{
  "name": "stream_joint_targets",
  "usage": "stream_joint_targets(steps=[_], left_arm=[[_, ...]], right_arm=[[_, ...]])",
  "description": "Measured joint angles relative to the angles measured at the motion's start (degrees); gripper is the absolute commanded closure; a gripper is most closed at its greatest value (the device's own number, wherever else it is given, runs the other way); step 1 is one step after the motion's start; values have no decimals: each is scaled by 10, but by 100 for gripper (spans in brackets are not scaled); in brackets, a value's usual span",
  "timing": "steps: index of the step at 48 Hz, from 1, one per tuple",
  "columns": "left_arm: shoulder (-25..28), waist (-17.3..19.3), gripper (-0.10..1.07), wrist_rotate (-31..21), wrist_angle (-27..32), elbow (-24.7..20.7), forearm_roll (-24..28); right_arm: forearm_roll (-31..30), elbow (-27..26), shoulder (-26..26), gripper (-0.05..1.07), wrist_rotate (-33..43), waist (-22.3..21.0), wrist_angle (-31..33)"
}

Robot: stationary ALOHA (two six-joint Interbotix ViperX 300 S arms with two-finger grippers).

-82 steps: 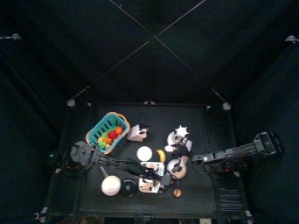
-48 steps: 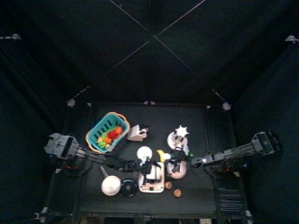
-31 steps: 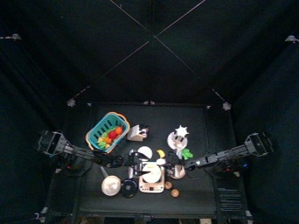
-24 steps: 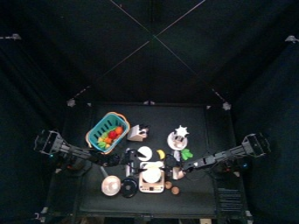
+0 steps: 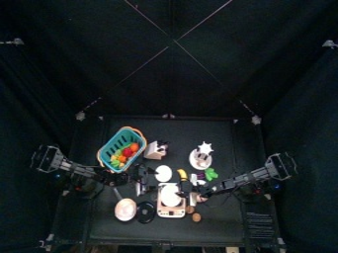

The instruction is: Place egg into pot

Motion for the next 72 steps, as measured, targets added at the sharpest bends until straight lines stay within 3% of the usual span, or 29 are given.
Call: stream_joint_targets(steps=[50,72], left_arm=[[-1,0,-4,-1,-1,4,-9],[0,0,-4,0,-1,4,-10]], right_arm=[[23,-11,11,7,1,-4,-1],[19,-11,19,7,0,-4,12]])
